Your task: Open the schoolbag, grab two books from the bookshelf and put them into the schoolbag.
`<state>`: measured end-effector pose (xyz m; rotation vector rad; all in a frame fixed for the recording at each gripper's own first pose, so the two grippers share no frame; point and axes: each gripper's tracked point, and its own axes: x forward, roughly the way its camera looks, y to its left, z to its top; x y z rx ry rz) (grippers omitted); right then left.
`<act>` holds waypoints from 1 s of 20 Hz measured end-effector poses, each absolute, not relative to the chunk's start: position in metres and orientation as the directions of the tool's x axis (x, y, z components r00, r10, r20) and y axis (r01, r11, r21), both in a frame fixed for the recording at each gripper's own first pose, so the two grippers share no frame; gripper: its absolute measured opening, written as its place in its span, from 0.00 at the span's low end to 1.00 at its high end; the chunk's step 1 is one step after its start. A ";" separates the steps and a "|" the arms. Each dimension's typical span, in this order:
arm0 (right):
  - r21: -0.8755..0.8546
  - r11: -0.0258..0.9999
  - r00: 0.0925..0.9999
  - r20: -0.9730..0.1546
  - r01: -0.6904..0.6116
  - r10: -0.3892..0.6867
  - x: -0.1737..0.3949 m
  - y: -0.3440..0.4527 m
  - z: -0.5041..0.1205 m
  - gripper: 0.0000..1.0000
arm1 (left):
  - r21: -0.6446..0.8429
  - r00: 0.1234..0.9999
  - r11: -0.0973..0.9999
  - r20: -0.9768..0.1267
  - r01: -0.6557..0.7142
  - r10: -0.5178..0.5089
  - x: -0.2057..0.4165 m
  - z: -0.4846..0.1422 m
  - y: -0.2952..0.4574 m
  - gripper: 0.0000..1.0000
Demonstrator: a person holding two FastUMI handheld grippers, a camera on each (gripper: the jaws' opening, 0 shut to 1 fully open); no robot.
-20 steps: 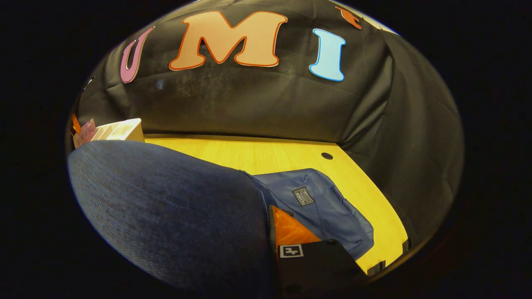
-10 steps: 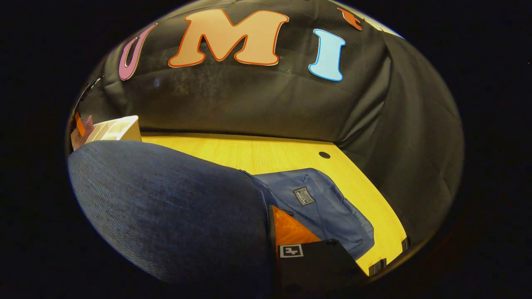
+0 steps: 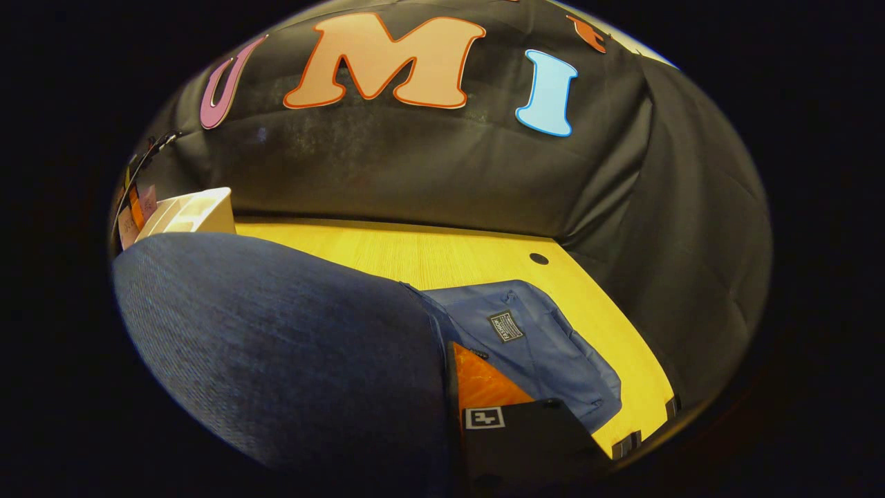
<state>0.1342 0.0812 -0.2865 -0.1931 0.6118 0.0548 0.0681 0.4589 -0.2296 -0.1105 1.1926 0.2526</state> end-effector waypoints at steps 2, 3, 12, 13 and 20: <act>-0.167 0.980 0.818 -0.576 -0.112 -0.005 0.133 0.081 -0.287 0.10 | 0.064 0.319 0.960 -0.935 -0.273 0.153 0.065 -0.229 0.458 0.39; -0.168 0.979 0.817 -0.576 -0.114 -0.004 0.134 0.082 -0.287 0.10 | 0.069 0.299 0.958 -0.942 -0.280 0.155 0.062 -0.231 0.458 0.39; -0.160 0.979 0.818 -0.575 -0.124 0.009 0.133 0.082 -0.287 0.10 | 0.097 0.225 0.947 -0.959 -0.307 0.172 0.044 -0.206 0.437 0.38; -0.162 0.978 0.818 -0.575 -0.129 0.012 0.133 0.082 -0.287 0.10 | 0.114 0.207 0.942 -0.960 -0.315 0.186 0.037 -0.200 0.436 0.38; -0.162 0.974 0.814 -0.580 -0.161 0.038 0.132 0.081 -0.287 0.10 | 0.203 0.170 0.921 -0.948 -0.334 0.270 -0.008 -0.138 0.421 0.40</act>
